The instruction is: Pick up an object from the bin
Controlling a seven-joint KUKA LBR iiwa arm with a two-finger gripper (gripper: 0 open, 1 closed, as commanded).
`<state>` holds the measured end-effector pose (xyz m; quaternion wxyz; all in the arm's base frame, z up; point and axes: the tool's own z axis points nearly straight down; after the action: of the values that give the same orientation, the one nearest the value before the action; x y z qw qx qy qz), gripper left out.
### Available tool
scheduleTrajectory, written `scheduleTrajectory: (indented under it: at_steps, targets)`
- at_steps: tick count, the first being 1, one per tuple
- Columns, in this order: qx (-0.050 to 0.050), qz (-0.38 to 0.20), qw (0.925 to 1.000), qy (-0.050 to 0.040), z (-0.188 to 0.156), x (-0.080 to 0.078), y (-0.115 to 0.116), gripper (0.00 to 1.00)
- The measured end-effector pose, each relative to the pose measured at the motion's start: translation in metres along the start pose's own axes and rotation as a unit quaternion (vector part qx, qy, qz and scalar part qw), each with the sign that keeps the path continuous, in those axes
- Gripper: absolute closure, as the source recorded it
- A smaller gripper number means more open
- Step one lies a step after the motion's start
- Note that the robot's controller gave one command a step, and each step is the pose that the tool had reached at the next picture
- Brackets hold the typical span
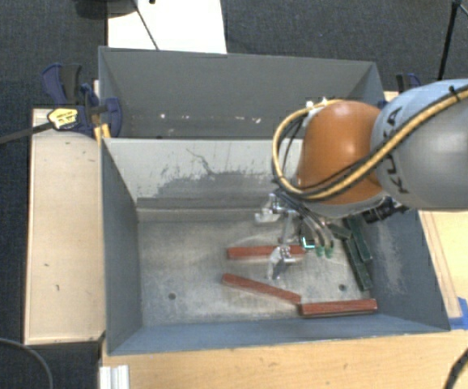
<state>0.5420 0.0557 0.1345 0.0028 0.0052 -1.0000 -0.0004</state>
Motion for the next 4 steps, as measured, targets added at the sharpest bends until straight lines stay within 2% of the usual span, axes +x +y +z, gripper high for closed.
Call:
scheduleTrajectory:
  at_steps: [1, 2, 3, 4]
  targets:
    - [0.0, 0.0, 1.0, -0.0015, -0.002, -0.001, 0.0, 0.0]
    - [0.0, -0.027, 0.9996, -0.0033, -0.005, 0.004, -0.004, 0.0]
    - [-0.001, -0.029, 0.9995, -0.0117, 0.058, -0.002, -0.014, 1.0]
    - [-0.001, -0.028, 0.9995, -0.0116, 0.058, -0.002, -0.014, 1.0]
